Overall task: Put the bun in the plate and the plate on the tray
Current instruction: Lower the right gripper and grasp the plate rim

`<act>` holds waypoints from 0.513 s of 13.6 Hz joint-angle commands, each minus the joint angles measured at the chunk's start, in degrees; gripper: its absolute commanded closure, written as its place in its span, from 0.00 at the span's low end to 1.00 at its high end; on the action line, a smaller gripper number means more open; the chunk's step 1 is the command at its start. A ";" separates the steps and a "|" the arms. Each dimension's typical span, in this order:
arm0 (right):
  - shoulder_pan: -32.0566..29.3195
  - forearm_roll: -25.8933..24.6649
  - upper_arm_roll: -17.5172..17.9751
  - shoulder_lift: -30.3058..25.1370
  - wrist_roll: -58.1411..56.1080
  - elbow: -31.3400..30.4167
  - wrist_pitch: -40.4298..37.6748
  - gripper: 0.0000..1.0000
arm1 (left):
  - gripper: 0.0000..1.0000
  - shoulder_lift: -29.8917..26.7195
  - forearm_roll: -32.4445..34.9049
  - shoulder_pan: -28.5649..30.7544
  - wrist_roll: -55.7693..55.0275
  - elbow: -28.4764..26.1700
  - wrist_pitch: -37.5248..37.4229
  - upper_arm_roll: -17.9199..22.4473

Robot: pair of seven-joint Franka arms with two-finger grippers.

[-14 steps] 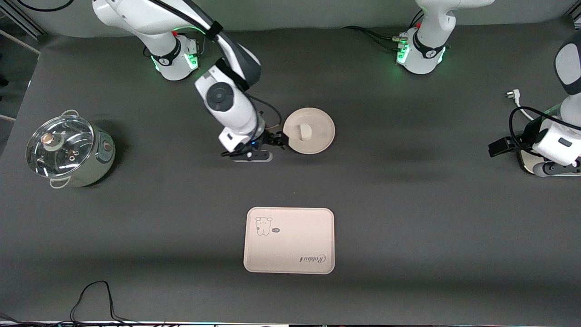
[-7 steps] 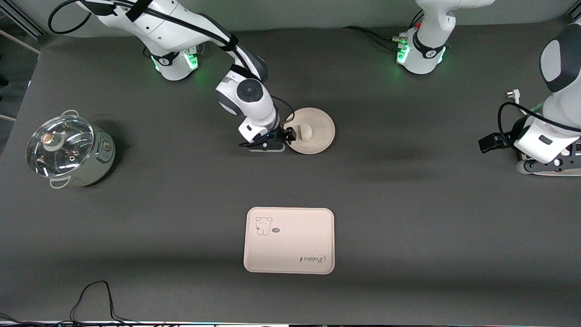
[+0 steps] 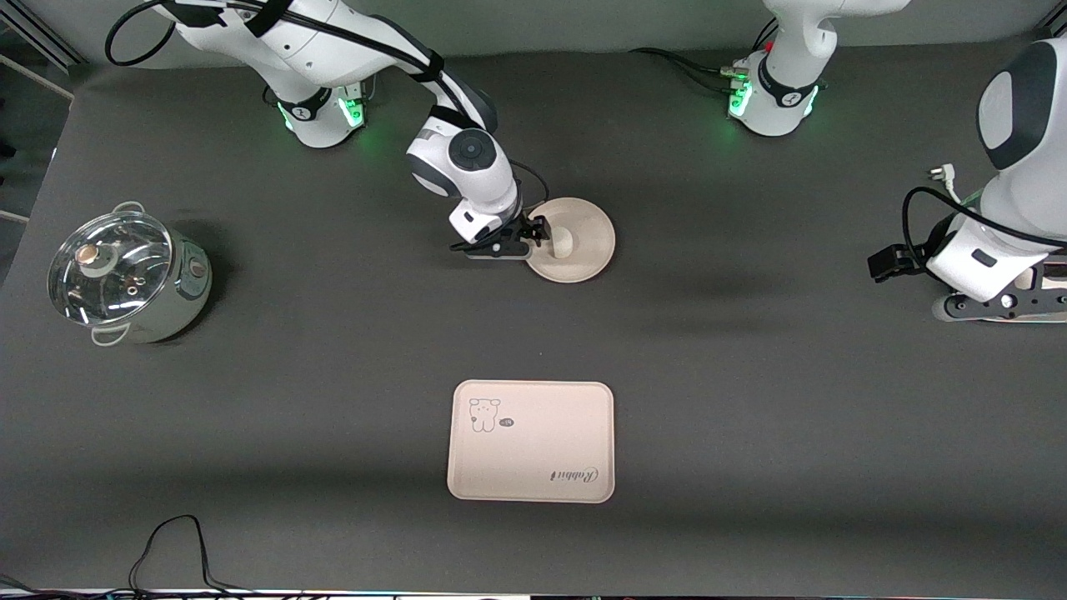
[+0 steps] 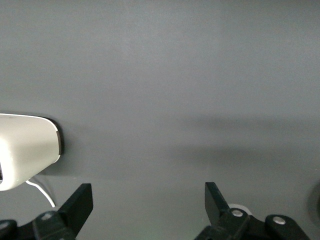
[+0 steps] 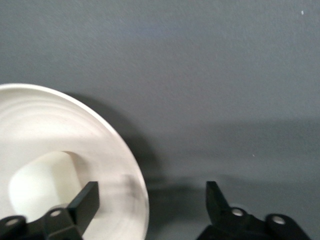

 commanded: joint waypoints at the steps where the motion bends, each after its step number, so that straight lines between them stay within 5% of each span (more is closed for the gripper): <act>1: 0.25 -1.73 0.14 -0.15 2.60 -0.51 1.30 0.28 | 0.00 1.10 1.03 -0.84 -0.54 1.88 -1.91 0.40; 4: 0.69 -1.73 0.14 0.64 3.03 -0.51 3.85 0.56 | 0.00 1.19 1.03 -0.76 -0.45 1.88 -2.17 0.48; 7: 0.60 -1.73 0.14 1.08 4.18 -0.51 4.55 0.69 | 0.00 1.19 1.03 -0.84 -0.63 2.06 -3.49 0.40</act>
